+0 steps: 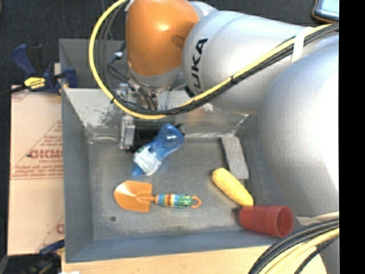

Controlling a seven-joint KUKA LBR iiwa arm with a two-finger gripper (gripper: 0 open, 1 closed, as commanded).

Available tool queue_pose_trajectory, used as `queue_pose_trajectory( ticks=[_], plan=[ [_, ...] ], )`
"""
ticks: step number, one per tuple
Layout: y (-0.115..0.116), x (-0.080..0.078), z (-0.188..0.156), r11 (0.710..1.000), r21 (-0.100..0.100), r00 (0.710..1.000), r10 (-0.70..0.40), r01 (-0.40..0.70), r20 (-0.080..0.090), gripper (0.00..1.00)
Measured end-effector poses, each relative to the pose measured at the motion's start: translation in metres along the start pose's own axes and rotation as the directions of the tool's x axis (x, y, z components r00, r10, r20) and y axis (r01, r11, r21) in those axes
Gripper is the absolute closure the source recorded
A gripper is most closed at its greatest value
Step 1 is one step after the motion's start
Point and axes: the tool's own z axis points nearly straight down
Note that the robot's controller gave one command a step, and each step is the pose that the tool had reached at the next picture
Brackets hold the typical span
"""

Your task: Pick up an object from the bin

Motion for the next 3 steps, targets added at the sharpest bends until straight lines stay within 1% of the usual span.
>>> queue_pose_trajectory(
  ticks=[1, 2, 3],
  plan=[
    [-0.002, -0.001, -0.006, 1.000, -0.001, 1.000, 0.005, -0.005, 0.007, 0.00],
    [-0.033, 0.001, 0.089, 0.959, 0.002, 0.959, -0.284, 0.284, 0.008, 0.00],
    [-0.102, 0.033, 0.072, 0.780, 0.009, 0.780, -0.626, 0.626, 0.015, 0.00]
  ],
)
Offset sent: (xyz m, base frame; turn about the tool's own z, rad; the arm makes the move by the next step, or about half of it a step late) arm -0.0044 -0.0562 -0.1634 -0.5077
